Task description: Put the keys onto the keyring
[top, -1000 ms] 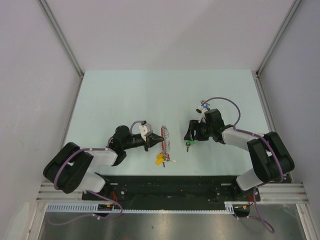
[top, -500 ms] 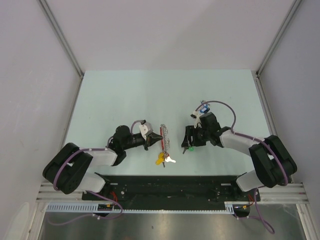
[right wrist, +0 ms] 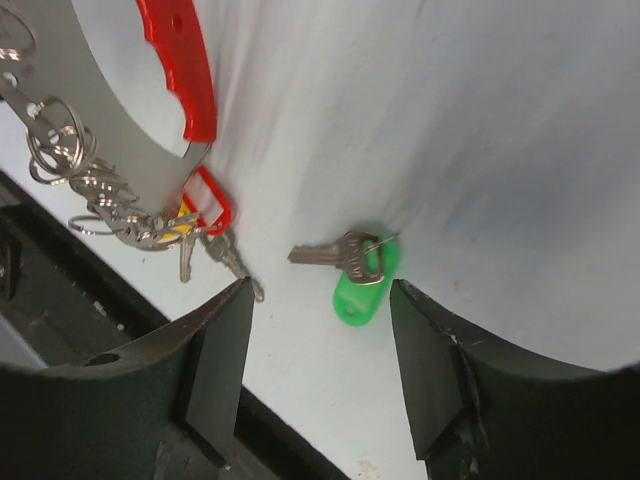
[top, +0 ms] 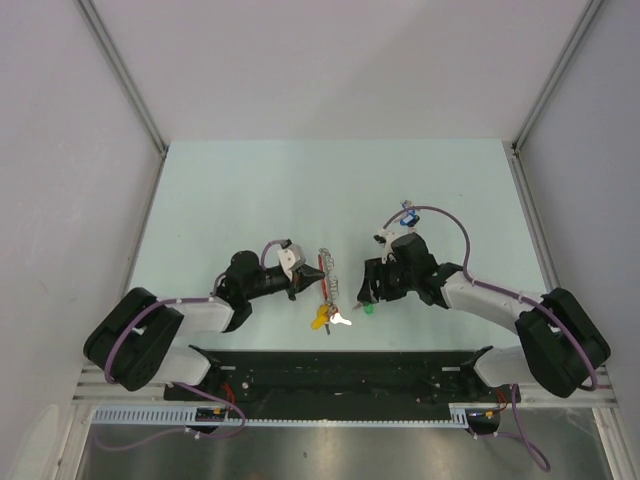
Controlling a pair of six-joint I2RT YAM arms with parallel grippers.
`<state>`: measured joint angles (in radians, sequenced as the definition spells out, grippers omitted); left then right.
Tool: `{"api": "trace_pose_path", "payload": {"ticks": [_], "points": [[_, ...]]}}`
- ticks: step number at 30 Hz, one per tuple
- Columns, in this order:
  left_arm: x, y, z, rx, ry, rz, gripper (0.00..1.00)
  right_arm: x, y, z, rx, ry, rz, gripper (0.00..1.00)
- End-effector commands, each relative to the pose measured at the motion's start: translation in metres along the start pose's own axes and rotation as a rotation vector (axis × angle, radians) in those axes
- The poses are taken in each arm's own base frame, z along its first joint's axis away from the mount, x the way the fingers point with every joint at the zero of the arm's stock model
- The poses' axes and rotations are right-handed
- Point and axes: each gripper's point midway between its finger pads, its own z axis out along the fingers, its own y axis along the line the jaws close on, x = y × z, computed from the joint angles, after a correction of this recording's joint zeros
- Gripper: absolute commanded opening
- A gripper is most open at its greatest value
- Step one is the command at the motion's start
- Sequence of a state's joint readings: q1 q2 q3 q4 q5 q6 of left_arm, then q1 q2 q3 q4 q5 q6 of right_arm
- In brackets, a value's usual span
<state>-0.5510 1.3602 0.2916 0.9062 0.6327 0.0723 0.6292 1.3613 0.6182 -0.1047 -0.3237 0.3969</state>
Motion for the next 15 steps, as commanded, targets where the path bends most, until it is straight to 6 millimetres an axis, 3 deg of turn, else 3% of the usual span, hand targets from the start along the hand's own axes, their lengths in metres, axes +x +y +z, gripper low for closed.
{"api": "trace_pose_path", "payload": {"ticks": [1,8,15], "points": [[-0.016,0.006,0.000,-0.012,-0.040,0.050,0.00,-0.026,-0.019,-0.013,0.138,-0.134,-0.065,0.60],[-0.016,0.008,0.000,-0.021,-0.034,0.041,0.00,-0.031,-0.023,-0.013,0.301,-0.240,0.033,0.29],[-0.015,0.007,0.000,-0.022,-0.032,0.035,0.00,-0.021,-0.022,-0.004,0.374,-0.249,0.072,0.26]]}}
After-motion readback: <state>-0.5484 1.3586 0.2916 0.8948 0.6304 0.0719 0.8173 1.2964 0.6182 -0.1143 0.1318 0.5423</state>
